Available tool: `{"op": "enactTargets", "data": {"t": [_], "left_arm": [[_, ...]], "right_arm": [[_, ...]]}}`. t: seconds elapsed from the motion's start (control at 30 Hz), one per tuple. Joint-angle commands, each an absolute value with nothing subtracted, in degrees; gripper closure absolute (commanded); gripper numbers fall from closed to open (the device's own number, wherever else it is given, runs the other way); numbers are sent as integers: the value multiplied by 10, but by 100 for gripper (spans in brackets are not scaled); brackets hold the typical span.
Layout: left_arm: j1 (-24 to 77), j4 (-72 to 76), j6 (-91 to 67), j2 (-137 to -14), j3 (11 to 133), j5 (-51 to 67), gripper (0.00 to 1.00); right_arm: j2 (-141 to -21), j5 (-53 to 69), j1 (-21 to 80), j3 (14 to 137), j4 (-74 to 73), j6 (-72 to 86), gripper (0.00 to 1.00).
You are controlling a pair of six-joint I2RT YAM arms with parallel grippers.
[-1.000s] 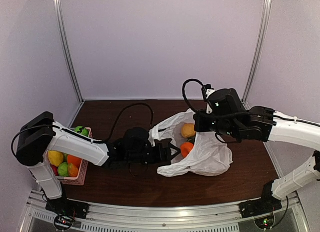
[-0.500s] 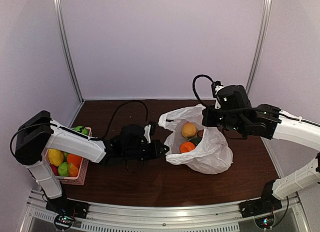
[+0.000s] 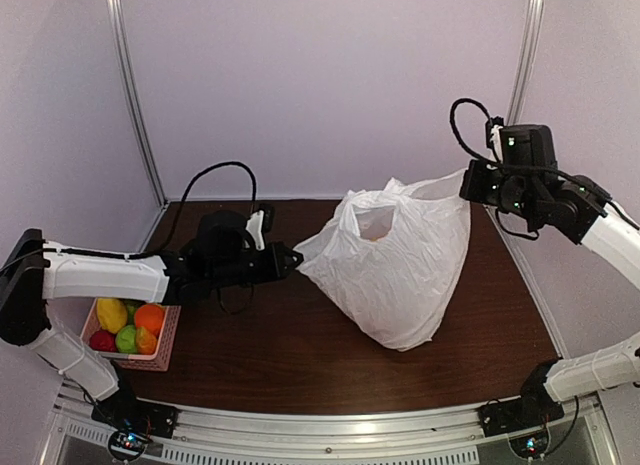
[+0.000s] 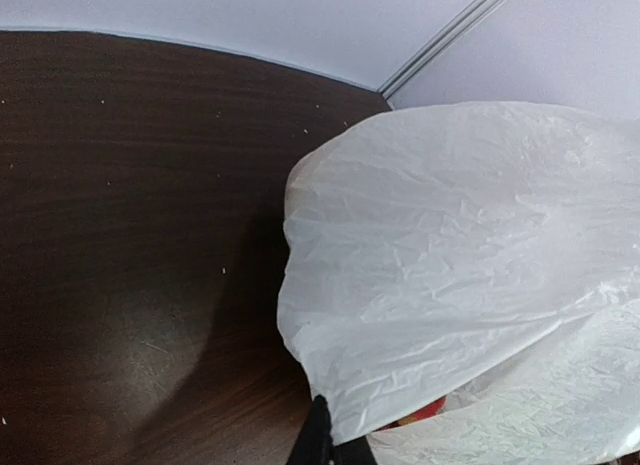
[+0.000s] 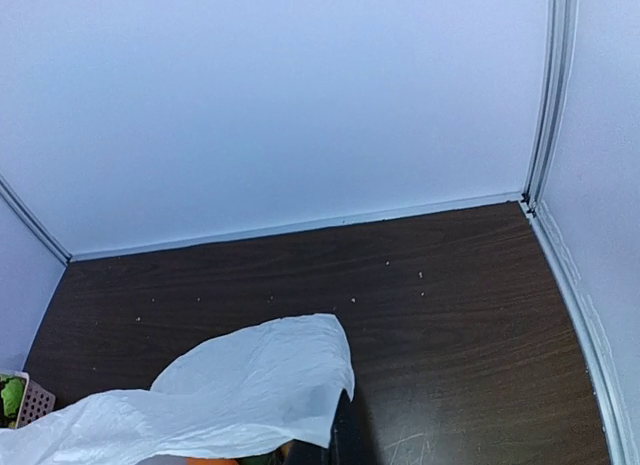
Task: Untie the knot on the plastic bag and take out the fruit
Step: Open the bag opening for the takeout bag.
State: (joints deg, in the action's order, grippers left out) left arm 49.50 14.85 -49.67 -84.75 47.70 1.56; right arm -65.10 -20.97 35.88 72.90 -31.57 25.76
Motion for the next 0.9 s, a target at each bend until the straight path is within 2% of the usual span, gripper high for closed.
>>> {"op": "enactTargets", "data": {"t": [0.0, 0.23, 0.4, 0.47, 0.57, 0.73, 0.8, 0.87], "left_arm": [[484, 100, -429, -817, 499, 9, 100], [481, 131, -434, -823, 437, -25, 100], [481, 150, -425, -817, 413, -1, 99], [481, 148, -410, -809, 417, 28, 87], [482, 138, -378, -787, 427, 41, 61], [482, 79, -323, -753, 478, 54, 26], [482, 44, -307, -750, 510, 63, 21], [485, 28, -299, -749, 530, 73, 19]], "right_arm": [[-630, -214, 325, 778, -327, 214, 100], [-637, -173, 309, 743, -293, 205, 100], [-655, -64, 308, 709, -251, 180, 100], [-662, -10, 308, 699, -236, 168, 100], [-669, 42, 310, 689, -226, 160, 98], [-652, 59, 312, 694, -242, 138, 61], [-640, 59, 313, 702, -256, 126, 45], [-630, 59, 313, 710, -275, 116, 34]]}}
